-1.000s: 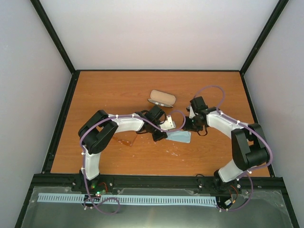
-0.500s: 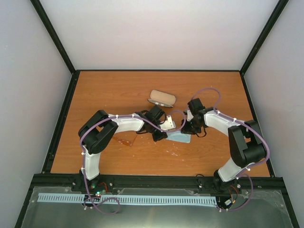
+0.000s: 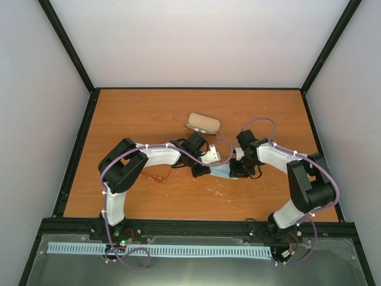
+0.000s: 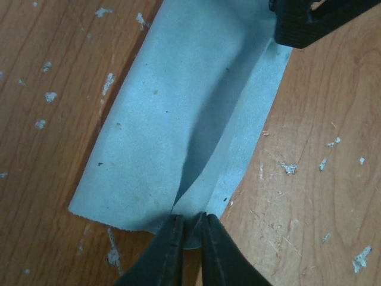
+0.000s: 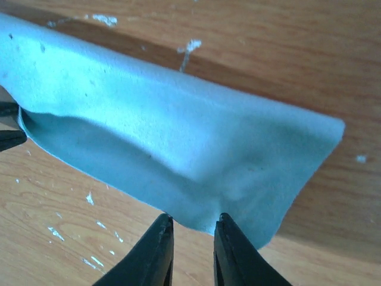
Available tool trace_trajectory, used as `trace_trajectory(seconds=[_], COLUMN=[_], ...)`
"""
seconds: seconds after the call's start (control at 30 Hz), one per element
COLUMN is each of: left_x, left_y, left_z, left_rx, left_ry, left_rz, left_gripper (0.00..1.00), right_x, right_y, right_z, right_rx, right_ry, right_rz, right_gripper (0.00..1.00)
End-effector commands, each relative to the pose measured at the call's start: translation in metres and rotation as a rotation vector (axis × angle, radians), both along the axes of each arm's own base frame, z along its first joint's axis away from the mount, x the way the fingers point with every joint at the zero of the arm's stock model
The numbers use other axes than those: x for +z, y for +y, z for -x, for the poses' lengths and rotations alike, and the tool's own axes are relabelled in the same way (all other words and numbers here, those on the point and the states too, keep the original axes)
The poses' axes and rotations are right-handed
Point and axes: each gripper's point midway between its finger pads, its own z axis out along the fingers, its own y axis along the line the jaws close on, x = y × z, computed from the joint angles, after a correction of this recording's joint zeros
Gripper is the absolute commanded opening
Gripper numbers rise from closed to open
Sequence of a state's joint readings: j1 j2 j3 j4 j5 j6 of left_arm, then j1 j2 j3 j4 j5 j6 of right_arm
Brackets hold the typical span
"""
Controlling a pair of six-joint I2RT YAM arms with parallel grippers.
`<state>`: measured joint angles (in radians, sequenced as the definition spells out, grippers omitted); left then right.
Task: Organize the sunglasses
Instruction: Fold the glasses cleaning cloth at the center of the board.
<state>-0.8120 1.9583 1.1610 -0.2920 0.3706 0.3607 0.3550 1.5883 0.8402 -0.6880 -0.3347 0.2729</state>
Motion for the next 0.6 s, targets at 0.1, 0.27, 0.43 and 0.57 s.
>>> trace_trajectory(seconds=[0.1, 0.27, 0.43, 0.57], left_x=[-0.007, -0.004, 0.009, 0.029], left_y=[0.006, 0.007, 0.009, 0.009], left_z=[0.003, 0.002, 0.003, 0.006], left_rx=[0.001, 0.012, 0.015, 0.014], left_ry=[-0.023, -0.034, -0.059, -0.083], left_rz=[-0.041, -0.038, -0.013, 0.038], left_gripper=[0.28, 0.42, 0.61, 0.72], right_x=[0.015, 0.024, 0.031, 0.030], right_y=[-0.002, -0.006, -0.018, -0.029], right_z=[0.012, 0.009, -0.004, -0.018], right_rx=[0.030, 0.016, -0.039, -0.112], right_ry=[-0.009, -0.041, -0.102, -0.144], right_rz=[-0.006, 0.012, 0.084, 0.139], right_gripper=[0.26, 0.31, 0.46, 0.53])
